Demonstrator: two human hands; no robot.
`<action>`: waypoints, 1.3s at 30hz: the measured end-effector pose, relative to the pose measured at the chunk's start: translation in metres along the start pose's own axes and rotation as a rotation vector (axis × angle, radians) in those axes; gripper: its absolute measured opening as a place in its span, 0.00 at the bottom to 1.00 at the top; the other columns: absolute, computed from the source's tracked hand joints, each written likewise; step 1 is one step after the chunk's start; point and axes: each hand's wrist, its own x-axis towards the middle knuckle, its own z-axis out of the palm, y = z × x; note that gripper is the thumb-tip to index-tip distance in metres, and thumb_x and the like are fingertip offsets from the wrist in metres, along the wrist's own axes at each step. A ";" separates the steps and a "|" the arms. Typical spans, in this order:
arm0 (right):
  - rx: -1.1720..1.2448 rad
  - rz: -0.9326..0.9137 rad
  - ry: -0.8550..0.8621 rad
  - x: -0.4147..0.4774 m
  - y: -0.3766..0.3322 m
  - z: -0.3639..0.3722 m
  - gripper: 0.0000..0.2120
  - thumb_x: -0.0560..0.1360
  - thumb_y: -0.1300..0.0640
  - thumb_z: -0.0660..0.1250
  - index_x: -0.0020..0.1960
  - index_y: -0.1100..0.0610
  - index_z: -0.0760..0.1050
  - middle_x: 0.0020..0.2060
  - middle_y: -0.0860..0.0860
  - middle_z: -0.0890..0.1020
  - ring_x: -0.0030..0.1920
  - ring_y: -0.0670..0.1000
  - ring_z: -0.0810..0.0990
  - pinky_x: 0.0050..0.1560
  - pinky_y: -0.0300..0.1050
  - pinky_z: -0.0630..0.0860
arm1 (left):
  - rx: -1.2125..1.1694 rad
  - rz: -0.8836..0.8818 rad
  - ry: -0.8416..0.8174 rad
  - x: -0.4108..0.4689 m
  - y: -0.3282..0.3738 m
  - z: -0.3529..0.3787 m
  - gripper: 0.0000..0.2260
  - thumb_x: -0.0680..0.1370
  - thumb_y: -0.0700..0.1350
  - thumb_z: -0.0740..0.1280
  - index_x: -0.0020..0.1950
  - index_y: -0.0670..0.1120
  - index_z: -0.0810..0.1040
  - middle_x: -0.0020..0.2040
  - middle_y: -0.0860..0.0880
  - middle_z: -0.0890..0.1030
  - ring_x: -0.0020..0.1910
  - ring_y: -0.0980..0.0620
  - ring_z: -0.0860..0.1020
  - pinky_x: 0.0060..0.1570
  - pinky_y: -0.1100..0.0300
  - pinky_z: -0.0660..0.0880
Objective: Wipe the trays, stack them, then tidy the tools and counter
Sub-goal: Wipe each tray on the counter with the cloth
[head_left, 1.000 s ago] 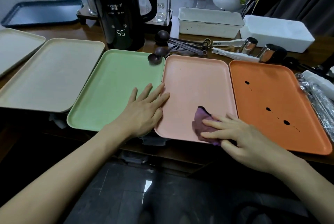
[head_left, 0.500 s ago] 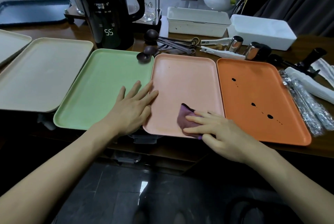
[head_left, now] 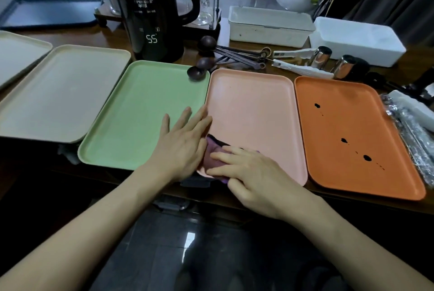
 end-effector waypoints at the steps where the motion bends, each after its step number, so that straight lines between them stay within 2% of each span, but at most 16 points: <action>1: 0.007 0.016 -0.018 -0.013 0.009 -0.004 0.23 0.74 0.52 0.54 0.62 0.43 0.81 0.67 0.42 0.77 0.69 0.46 0.69 0.67 0.48 0.70 | 0.005 -0.001 -0.006 0.000 0.001 0.000 0.37 0.73 0.57 0.35 0.83 0.53 0.53 0.84 0.57 0.44 0.83 0.47 0.47 0.77 0.35 0.47; 3: 0.026 0.095 -0.051 -0.044 0.029 -0.016 0.25 0.74 0.51 0.52 0.64 0.40 0.79 0.71 0.37 0.73 0.73 0.40 0.64 0.73 0.46 0.67 | 0.013 -0.011 -0.014 0.000 0.002 0.000 0.38 0.73 0.57 0.35 0.83 0.53 0.52 0.84 0.56 0.44 0.83 0.47 0.46 0.77 0.34 0.47; 6: -0.029 0.193 -0.109 -0.072 0.043 -0.028 0.26 0.76 0.53 0.53 0.70 0.35 0.73 0.75 0.34 0.64 0.76 0.37 0.57 0.76 0.35 0.51 | 0.033 -0.015 -0.022 0.002 0.003 -0.001 0.38 0.73 0.57 0.34 0.83 0.52 0.52 0.84 0.55 0.44 0.83 0.46 0.46 0.77 0.35 0.48; 7: -0.072 0.192 -0.097 -0.072 0.042 -0.028 0.27 0.75 0.55 0.55 0.70 0.37 0.73 0.75 0.37 0.66 0.75 0.40 0.59 0.75 0.35 0.52 | 0.040 -0.014 -0.026 0.003 0.004 -0.001 0.38 0.72 0.57 0.34 0.83 0.52 0.52 0.84 0.55 0.44 0.83 0.46 0.47 0.77 0.35 0.48; 10: -0.141 0.156 0.019 -0.057 0.040 -0.020 0.27 0.73 0.60 0.59 0.69 0.46 0.75 0.70 0.49 0.76 0.68 0.50 0.68 0.66 0.47 0.72 | 0.052 -0.002 -0.040 0.003 0.007 -0.004 0.40 0.71 0.56 0.34 0.83 0.50 0.52 0.84 0.53 0.45 0.83 0.44 0.47 0.77 0.36 0.51; 12: -0.164 0.168 -0.005 -0.036 0.046 -0.016 0.28 0.76 0.58 0.50 0.73 0.49 0.72 0.72 0.53 0.73 0.71 0.54 0.67 0.67 0.53 0.73 | 0.052 0.008 -0.038 0.003 0.007 -0.005 0.40 0.71 0.56 0.36 0.83 0.49 0.55 0.84 0.51 0.48 0.82 0.41 0.50 0.76 0.35 0.54; 15: -0.208 0.240 -0.077 0.012 0.066 -0.019 0.37 0.73 0.48 0.35 0.79 0.48 0.62 0.79 0.53 0.61 0.78 0.58 0.59 0.74 0.54 0.61 | 0.060 0.020 -0.037 0.003 0.007 -0.005 0.37 0.73 0.54 0.41 0.81 0.47 0.62 0.83 0.48 0.56 0.81 0.37 0.55 0.73 0.31 0.59; 17: -0.256 0.288 -0.019 0.053 0.084 -0.020 0.30 0.77 0.50 0.41 0.78 0.47 0.61 0.79 0.52 0.61 0.76 0.56 0.59 0.72 0.54 0.61 | 0.070 0.023 -0.046 0.002 0.007 -0.005 0.36 0.74 0.53 0.42 0.81 0.47 0.63 0.83 0.47 0.58 0.80 0.36 0.57 0.72 0.31 0.60; 20: -0.244 0.327 0.105 0.110 0.101 -0.022 0.22 0.81 0.56 0.54 0.74 0.49 0.67 0.73 0.52 0.69 0.71 0.56 0.66 0.68 0.54 0.65 | 0.052 0.027 -0.048 0.003 0.007 -0.004 0.36 0.74 0.54 0.40 0.82 0.48 0.59 0.84 0.49 0.53 0.82 0.38 0.53 0.74 0.32 0.56; 22: -0.175 0.345 0.168 0.137 0.100 -0.023 0.15 0.80 0.58 0.56 0.65 0.50 0.72 0.65 0.52 0.74 0.67 0.57 0.70 0.60 0.53 0.67 | 0.037 0.024 -0.054 0.003 0.007 -0.005 0.38 0.72 0.54 0.37 0.83 0.50 0.55 0.84 0.50 0.49 0.82 0.40 0.49 0.76 0.33 0.53; 25: -0.051 0.446 0.252 0.159 0.092 -0.027 0.04 0.80 0.58 0.58 0.52 0.51 0.69 0.58 0.54 0.77 0.62 0.59 0.73 0.48 0.49 0.62 | 0.032 0.008 -0.092 0.004 0.006 -0.005 0.40 0.70 0.55 0.32 0.84 0.52 0.48 0.84 0.53 0.41 0.83 0.44 0.44 0.78 0.37 0.48; 30: -0.063 0.423 0.275 0.158 0.076 -0.023 0.09 0.79 0.55 0.60 0.57 0.54 0.74 0.58 0.55 0.79 0.59 0.61 0.75 0.47 0.49 0.62 | 0.051 -0.002 -0.097 0.006 0.008 -0.004 0.41 0.69 0.55 0.31 0.83 0.53 0.47 0.84 0.53 0.40 0.83 0.45 0.43 0.77 0.37 0.47; 32: -0.046 0.365 0.263 0.145 0.064 -0.019 0.10 0.79 0.56 0.61 0.58 0.56 0.75 0.58 0.55 0.79 0.59 0.60 0.75 0.48 0.48 0.64 | 0.067 -0.005 -0.091 0.007 0.009 -0.002 0.40 0.69 0.55 0.31 0.84 0.53 0.46 0.84 0.53 0.40 0.83 0.44 0.43 0.77 0.36 0.47; 34: -0.039 0.272 0.263 0.123 0.052 -0.010 0.13 0.77 0.58 0.62 0.61 0.58 0.75 0.60 0.55 0.79 0.61 0.58 0.75 0.57 0.50 0.68 | 0.070 -0.003 -0.072 0.006 0.008 0.001 0.39 0.71 0.55 0.33 0.84 0.52 0.47 0.84 0.53 0.42 0.83 0.44 0.44 0.76 0.35 0.47; 36: -0.022 0.193 0.274 0.103 0.044 0.000 0.19 0.75 0.59 0.61 0.66 0.59 0.75 0.64 0.55 0.79 0.65 0.57 0.74 0.66 0.52 0.70 | 0.056 0.006 -0.039 0.005 0.007 0.003 0.35 0.75 0.54 0.38 0.83 0.51 0.55 0.84 0.51 0.48 0.82 0.41 0.50 0.75 0.32 0.52; 39: -0.035 0.188 0.271 0.096 0.048 0.010 0.24 0.75 0.57 0.59 0.70 0.58 0.73 0.69 0.53 0.76 0.70 0.55 0.72 0.70 0.54 0.69 | 0.073 0.023 0.014 0.005 0.006 0.007 0.27 0.77 0.51 0.50 0.75 0.47 0.70 0.81 0.47 0.62 0.78 0.37 0.64 0.68 0.29 0.65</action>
